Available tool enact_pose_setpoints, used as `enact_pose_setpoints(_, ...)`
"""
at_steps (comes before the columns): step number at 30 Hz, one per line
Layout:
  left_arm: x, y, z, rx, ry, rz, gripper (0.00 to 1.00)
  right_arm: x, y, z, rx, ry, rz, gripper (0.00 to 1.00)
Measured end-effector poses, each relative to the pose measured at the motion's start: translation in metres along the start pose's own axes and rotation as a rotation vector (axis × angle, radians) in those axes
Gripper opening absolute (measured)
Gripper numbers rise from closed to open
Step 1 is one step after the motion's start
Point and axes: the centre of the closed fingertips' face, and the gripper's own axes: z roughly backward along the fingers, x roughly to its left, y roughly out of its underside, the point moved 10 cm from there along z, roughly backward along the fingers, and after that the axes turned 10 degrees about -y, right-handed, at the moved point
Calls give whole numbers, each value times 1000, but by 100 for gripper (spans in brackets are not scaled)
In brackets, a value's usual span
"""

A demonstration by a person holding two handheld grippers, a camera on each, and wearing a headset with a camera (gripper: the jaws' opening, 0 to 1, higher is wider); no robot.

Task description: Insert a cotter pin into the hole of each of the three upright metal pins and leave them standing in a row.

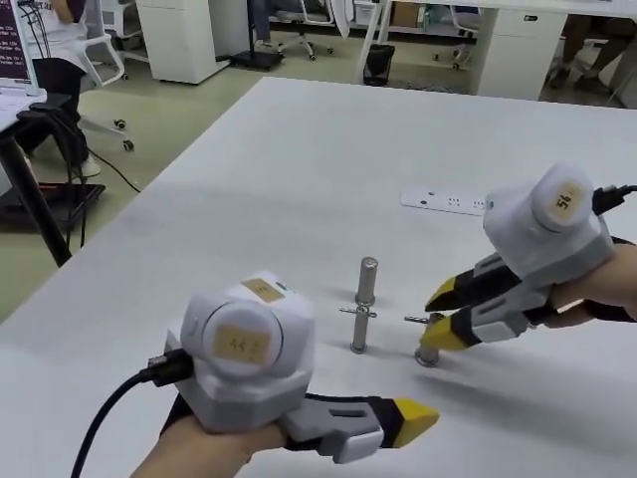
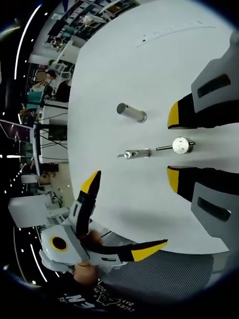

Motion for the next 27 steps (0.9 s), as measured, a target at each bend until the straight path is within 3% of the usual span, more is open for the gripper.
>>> enact_pose_setpoints(5, 0, 0, 0, -4, -1, 1, 97, -1, -10, 0, -84, 24, -30, 25)
enact_pose_setpoints(7, 0, 0, 0, -4, 1, 1, 97, -2, -13, -1, -98, 41, -10, 24)
enact_pose_setpoints(15, 1, -1, 1, -11, -7, 1, 97, -13, -26, -9, -190, 110, -59, 24)
enact_pose_setpoints(27, 3, -1, 2, -13, -19, 2, 95, -34, -31, -24, -233, 197, -96, 22)
